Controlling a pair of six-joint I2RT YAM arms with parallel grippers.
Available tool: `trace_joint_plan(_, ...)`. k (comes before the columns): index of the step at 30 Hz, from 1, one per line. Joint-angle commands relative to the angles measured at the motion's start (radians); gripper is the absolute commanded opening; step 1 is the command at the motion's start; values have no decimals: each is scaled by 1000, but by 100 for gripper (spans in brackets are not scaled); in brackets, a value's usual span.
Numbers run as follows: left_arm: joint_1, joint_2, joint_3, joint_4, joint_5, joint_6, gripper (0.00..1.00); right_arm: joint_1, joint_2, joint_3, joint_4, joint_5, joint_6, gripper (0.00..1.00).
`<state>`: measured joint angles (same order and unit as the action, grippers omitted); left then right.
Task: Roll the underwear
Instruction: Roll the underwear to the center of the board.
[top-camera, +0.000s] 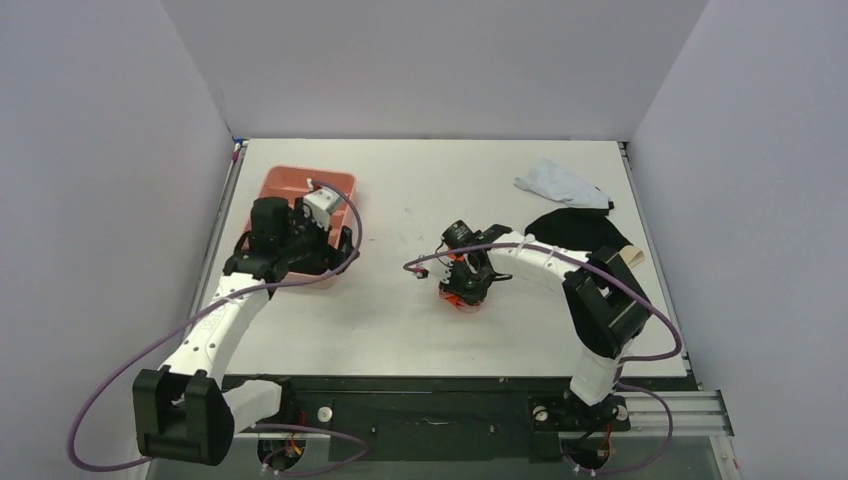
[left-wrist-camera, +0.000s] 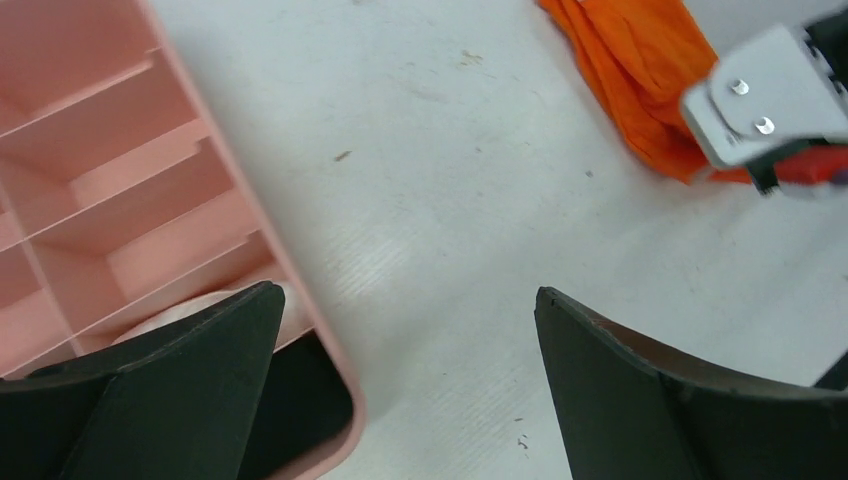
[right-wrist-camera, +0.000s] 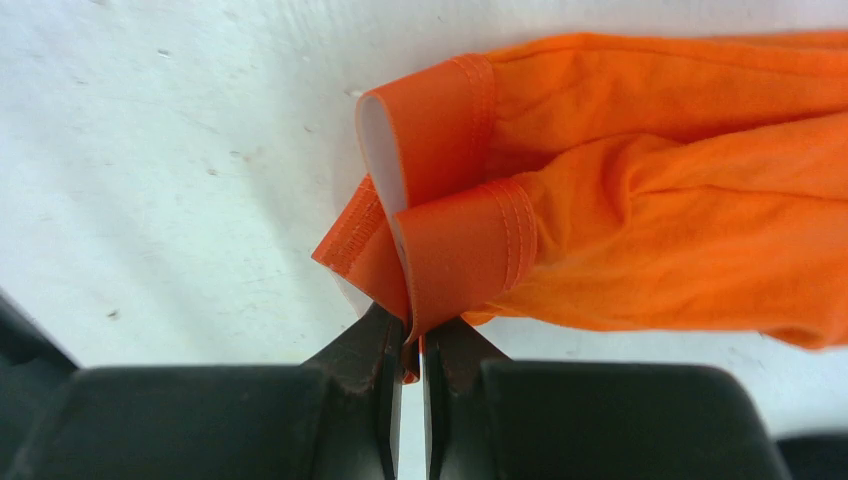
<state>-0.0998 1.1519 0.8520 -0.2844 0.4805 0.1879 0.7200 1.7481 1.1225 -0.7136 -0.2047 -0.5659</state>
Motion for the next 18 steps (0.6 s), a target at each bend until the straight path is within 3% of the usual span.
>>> trace_joint_plan(1, -128, -27, -33, 50, 28, 131, 97, -53, 79, 138, -258, -266, -77, 0)
trace_joint_plan(6, -266, 38, -40, 29, 22, 196, 97, -131, 274, 364, -514, -468, -224, 0)
trace_joint_plan(11, -436, 93, -59, 37, 9, 226, 97, -222, 409, 531, -753, -561, -350, 0)
trace_joint_plan(18, -644, 229, -81, 187, -26, 223, 97, -257, 515, 622, -856, -606, -422, 0)
